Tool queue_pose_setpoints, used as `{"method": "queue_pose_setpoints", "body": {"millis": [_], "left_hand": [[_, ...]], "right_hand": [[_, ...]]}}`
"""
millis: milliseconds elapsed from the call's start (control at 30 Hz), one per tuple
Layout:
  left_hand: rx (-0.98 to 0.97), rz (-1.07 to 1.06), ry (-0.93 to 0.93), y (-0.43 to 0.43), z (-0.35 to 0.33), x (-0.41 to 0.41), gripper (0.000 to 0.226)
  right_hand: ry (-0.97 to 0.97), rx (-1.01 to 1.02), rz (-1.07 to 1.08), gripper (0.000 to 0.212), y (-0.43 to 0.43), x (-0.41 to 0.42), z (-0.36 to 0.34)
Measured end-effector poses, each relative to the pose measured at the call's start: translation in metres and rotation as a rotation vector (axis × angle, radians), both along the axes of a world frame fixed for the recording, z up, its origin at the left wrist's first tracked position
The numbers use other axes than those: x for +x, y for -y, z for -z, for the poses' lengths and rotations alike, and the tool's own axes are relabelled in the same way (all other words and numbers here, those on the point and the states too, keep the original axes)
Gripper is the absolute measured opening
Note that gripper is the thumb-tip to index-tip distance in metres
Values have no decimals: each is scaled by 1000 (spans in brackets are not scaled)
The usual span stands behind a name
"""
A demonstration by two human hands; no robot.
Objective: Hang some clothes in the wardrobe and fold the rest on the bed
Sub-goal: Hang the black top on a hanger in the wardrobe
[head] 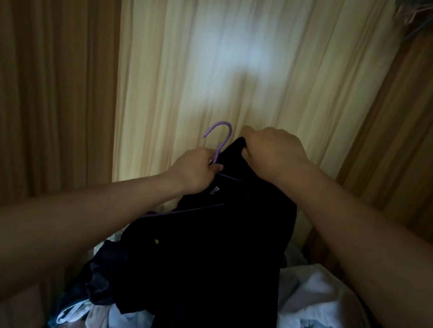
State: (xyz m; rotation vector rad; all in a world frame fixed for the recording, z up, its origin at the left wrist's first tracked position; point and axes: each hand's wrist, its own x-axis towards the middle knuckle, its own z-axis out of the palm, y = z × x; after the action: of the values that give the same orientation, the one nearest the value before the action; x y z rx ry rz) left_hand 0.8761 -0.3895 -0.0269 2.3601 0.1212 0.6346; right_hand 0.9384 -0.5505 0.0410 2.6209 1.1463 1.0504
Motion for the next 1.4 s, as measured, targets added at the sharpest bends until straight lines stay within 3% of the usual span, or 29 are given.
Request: {"method": "queue_pose_setpoints", "body": {"millis": [133,200,267,333,433,533,567,667,733,833,933,1000,1133,1267,1400], "left_hand": [[-226,46,22,4,6,-4,18],[-292,33,34,1,9,-9,21],[-363,38,66,-4,7,-13,23],[-354,58,112,-6,3,-16,22],[58,-68,190,-10,1,-19,20],[564,-266,283,-20,18,-26,57],[707,-268,338,-21,25,-32,59],[1010,0,400,-26,61,-42,34],[950,58,166,-26,87,-43,36],[694,-149,-216,-25,120,-33,74],[502,-251,-295,-25,136,-20,107],[519,-307,-243,-31,140,-16,114],[513,-248,-192,-76,137,-19,107],[412,-260,-147,-141,99,-27,62],[331,-324,-158,-163,15,-19,39]], "right_hand": [[-540,110,-130,19,-8,1,-10],[-584,27,-111,31,-1,4,-8],[-606,-59,-79,61,9,8,0],[-716,-45,-188,69,12,9,17],[-603,9,-249,51,6,18,41],[-544,70,-198,27,6,27,45],[-552,83,-177,25,7,31,44],[-572,124,-159,24,8,39,37],[-584,148,-154,26,9,40,32],[-575,179,-144,22,7,41,28],[-556,228,-153,15,6,39,27],[-559,283,-166,12,9,39,23],[-497,299,-130,13,34,45,13],[-388,150,-7,24,65,51,11],[-218,28,94,37,73,48,10]]}}
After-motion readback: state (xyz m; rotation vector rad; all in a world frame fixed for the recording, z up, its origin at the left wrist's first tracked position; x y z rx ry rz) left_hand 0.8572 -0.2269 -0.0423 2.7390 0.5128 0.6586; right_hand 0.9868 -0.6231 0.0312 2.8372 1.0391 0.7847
